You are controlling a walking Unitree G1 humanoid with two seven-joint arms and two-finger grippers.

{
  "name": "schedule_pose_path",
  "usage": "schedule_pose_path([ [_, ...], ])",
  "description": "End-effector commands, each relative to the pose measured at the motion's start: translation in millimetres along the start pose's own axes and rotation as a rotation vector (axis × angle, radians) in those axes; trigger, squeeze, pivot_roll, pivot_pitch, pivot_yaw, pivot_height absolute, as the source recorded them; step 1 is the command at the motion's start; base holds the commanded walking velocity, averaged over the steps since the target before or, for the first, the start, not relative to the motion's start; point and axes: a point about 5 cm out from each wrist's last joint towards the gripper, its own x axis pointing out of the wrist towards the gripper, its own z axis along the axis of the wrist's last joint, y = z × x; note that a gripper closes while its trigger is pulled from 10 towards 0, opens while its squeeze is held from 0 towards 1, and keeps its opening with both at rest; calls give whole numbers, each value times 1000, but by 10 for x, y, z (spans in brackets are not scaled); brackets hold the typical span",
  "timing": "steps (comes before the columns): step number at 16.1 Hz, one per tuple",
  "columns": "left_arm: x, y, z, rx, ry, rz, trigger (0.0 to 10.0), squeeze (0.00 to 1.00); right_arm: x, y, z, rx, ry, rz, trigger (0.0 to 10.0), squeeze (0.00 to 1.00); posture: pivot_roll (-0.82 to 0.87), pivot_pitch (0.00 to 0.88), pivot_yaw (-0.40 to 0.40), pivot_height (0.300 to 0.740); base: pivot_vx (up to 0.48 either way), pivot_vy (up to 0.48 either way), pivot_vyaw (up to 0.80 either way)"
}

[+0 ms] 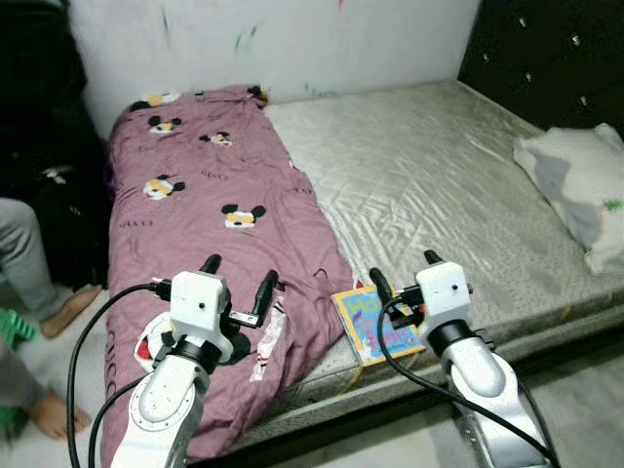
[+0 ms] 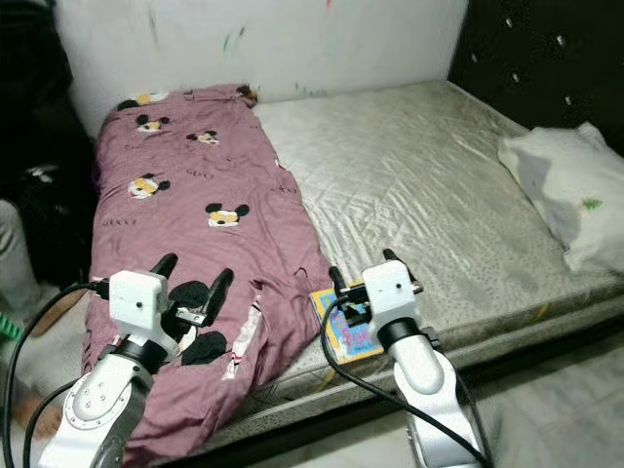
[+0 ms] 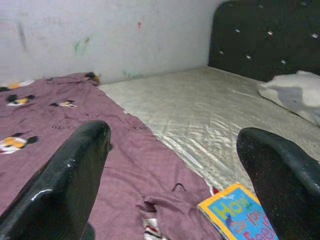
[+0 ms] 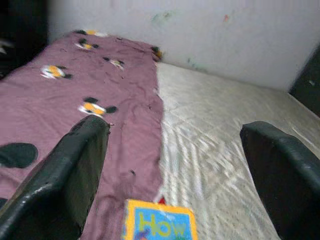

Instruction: Clean up the room

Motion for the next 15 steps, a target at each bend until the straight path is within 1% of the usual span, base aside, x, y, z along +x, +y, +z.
schedule_pose_path([
  [1, 5, 22, 7, 8, -4, 1, 10000, 0, 32, 31, 48, 1, -23, 8, 10000, 0, -57, 14, -16, 740, 0, 0, 794],
  [4, 27, 19, 5, 4, -6, -1, 10000, 0, 53, 21, 55, -7, -29, 7, 10000, 0, -60, 7, -15, 740, 0, 0, 652],
  [6, 31, 33, 8, 15, -9, 26, 10000, 0, 51, 32, 44, -7, -28, 7, 10000, 0, -58, 6, -14, 740, 0, 0, 800],
  [8, 32, 36, 7, 22, -7, 29, 10000, 0, 46, 56, 39, -2, -29, 9, 10000, 0, -58, 6, -14, 740, 0, 0, 800],
  [10, 36, 27, 2, 4, -3, 22, 10000, 0, 50, 60, 38, -1, -29, 10, 10000, 0, -58, 6, -14, 740, 0, 0, 666],
  [11, 38, 23, 6, 7, -7, 18, 10000, 0, 54, 57, 36, -1, -29, 10, 10000, 0, -58, 6, -14, 740, 0, 0, 0],
  [15, 38, 7, 10, 7, -9, 17, 10000, 0, 54, 43, 25, -4, -23, 8, 10000, 0, -58, 12, -21, 740, 0, -288, 0],
])
